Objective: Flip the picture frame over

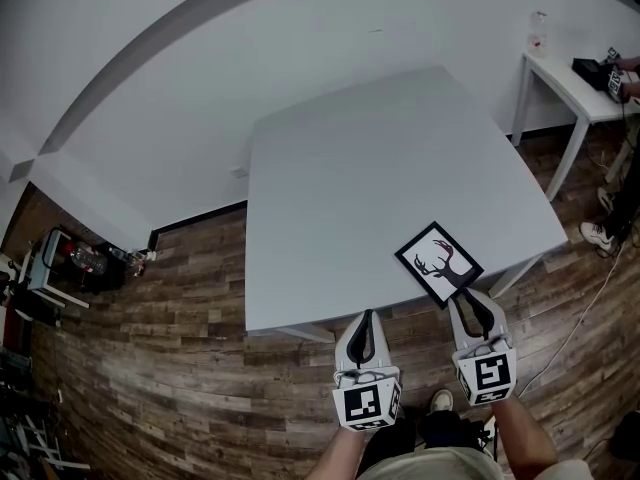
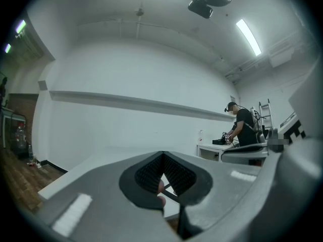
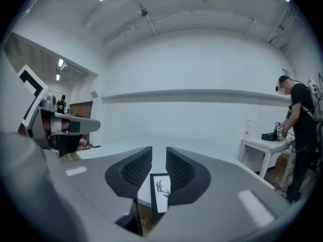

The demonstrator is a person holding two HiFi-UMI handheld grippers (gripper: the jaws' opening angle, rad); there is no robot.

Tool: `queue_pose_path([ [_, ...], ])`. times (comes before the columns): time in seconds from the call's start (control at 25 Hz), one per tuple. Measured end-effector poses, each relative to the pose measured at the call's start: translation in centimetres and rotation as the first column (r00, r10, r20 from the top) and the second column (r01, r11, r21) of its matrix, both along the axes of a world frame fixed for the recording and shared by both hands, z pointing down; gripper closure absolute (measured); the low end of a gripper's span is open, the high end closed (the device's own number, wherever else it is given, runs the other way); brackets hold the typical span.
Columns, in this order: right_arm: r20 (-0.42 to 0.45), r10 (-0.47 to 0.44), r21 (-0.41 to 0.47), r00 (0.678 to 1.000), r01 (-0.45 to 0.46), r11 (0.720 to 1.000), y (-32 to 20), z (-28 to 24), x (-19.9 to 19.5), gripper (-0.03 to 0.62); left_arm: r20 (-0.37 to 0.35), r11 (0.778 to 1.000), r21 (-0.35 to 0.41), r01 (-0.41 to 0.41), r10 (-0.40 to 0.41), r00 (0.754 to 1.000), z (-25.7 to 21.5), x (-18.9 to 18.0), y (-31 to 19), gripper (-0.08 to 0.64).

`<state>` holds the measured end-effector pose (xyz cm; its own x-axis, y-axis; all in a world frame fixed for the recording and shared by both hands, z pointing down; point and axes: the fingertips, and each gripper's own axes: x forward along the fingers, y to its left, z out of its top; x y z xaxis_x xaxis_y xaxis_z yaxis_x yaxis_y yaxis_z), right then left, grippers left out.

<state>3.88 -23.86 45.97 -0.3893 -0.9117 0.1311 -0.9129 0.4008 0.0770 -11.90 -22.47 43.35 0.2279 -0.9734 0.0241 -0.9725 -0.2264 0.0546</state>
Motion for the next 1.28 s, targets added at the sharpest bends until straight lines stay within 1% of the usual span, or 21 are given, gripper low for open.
queue_pose_path([
  [0.08, 0.050, -0.026, 0.052, 0.998, 0.023, 0.998, 0.8, -1.9, 0.1, 0.493, -0.007, 1.000, 0.007, 0.005, -0.005, 1.000, -0.7, -0.2, 0.1, 0.560],
  [0.16, 0.087, -0.030, 0.084, 0.996, 0.023, 0.996, 1.4, -3.4, 0.3, 0.514, -0.013, 1.000, 0.014, 0.010, -0.010, 1.000, -1.3, -0.4, 0.3, 0.560],
  [0.2, 0.092, -0.024, 0.090, 0.995, 0.016, 0.996, 1.6, -3.8, 0.5, 0.529, -0.011, 1.000, 0.019, 0.010, -0.009, 1.000, -1.5, -0.5, 0.4, 0.560],
  [0.32, 0.082, -0.007, 0.088, 0.997, -0.001, 0.996, 1.9, -3.9, 0.8, 0.548, 0.010, 1.000, 0.023, 0.009, -0.009, 1.000, -1.6, -0.7, 0.7, 0.560],
  [0.44, 0.104, 0.019, 0.079, 0.994, -0.028, 0.996, 2.2, -3.7, 1.5, 0.566, 0.025, 1.000, 0.021, 0.008, -0.008, 1.000, -1.5, -0.7, 1.2, 0.560],
  [0.8, 0.117, 0.049, 0.080, 0.992, -0.058, 0.995, 2.1, -4.3, 2.5, 0.569, 0.023, 1.000, 0.017, 0.016, -0.016, 1.000, -1.8, -1.2, 2.1, 0.560],
  [0.96, 0.110, 0.055, 0.081, 0.992, -0.064, 0.995, 2.1, -4.1, 2.8, 0.569, 0.018, 0.999, 0.025, 0.025, -0.025, 1.000, -2.0, -1.6, 2.0, 0.560],
  [1.12, 0.100, 0.060, 0.075, 0.993, -0.067, 0.995, 1.8, -3.7, 2.8, 0.569, 0.019, 0.999, 0.029, 0.016, -0.017, 1.000, -1.5, -1.6, 1.8, 0.560],
  [1.28, 0.115, 0.054, 0.071, 0.992, -0.062, 0.996, 1.7, -3.8, 2.7, 0.569, 0.021, 0.999, 0.030, 0.017, -0.017, 1.000, -1.6, -1.7, 1.6, 0.560],
])
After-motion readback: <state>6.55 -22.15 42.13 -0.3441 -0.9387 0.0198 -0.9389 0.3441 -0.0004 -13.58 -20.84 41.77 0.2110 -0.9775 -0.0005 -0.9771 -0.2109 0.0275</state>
